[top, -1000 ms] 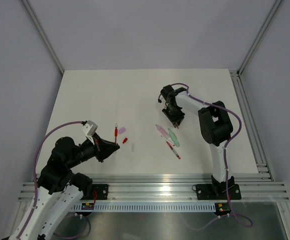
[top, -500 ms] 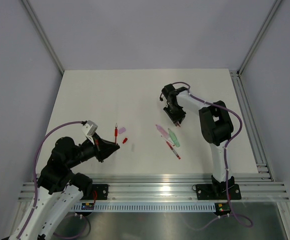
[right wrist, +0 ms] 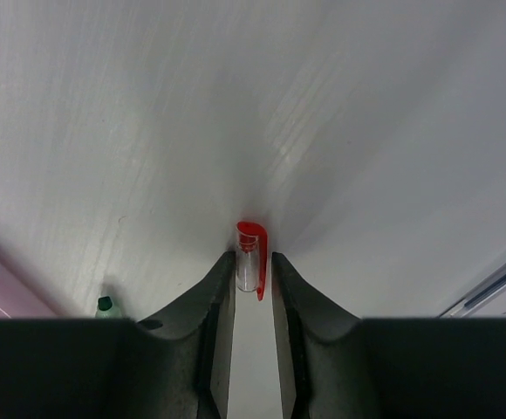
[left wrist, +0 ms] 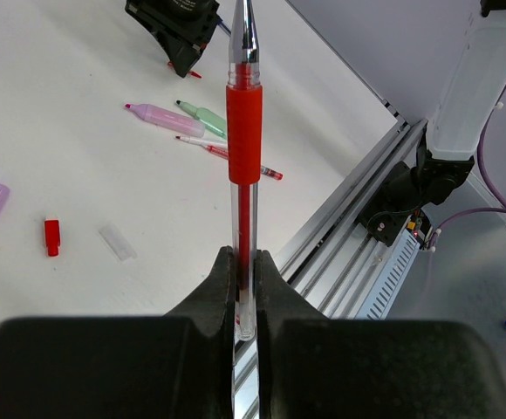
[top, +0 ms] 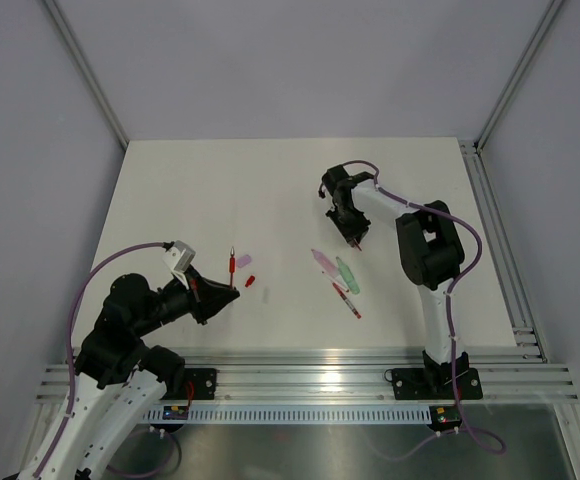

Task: Insert the pens into the pen caps

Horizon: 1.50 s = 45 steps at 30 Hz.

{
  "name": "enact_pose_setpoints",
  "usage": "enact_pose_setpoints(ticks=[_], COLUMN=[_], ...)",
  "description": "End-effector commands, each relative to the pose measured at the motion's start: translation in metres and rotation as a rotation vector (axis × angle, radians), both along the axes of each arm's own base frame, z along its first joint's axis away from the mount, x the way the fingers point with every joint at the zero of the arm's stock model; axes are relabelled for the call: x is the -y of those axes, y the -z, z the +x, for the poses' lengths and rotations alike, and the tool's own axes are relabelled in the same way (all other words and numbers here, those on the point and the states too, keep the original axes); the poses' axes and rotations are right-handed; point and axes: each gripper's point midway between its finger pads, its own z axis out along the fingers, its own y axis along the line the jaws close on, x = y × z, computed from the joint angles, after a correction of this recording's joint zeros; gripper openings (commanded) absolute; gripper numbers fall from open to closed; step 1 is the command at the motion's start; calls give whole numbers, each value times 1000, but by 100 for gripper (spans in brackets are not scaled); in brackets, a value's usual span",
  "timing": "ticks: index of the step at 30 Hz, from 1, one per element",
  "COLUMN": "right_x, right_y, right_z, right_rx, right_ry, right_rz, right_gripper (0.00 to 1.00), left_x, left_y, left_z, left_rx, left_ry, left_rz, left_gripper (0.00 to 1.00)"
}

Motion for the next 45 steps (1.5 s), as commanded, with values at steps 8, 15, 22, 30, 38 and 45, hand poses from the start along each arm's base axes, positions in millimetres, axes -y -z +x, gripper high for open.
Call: enact_pose_setpoints(ticks=[8,15,22,30,38,45], right_x=[-7,-11,-16,-27,-73,-153], right_y=[2,13,-8,-74,-176,-247], right_z=[13,11,24,37,-17,-86], right_rx=[36,23,133,403,575,621], right_ry=[-15,-3,23,165,244,169], right_rz=[-15,9,69,256,804,1339], right_gripper=[28,24,0,0,0,0], left_x=[0,1,1,6,29,31], left_y=[-14,-12,-10,-7,-9,2], left_z=[4,5,8,13,15,11], left_rx=[45,36,25,-16,-97,-127], left_ry=[-5,-6,-12,-5,99,134], left_rz=[-18,-16,-12,-14,-79,-65], left_gripper=[0,0,0,0,0,0])
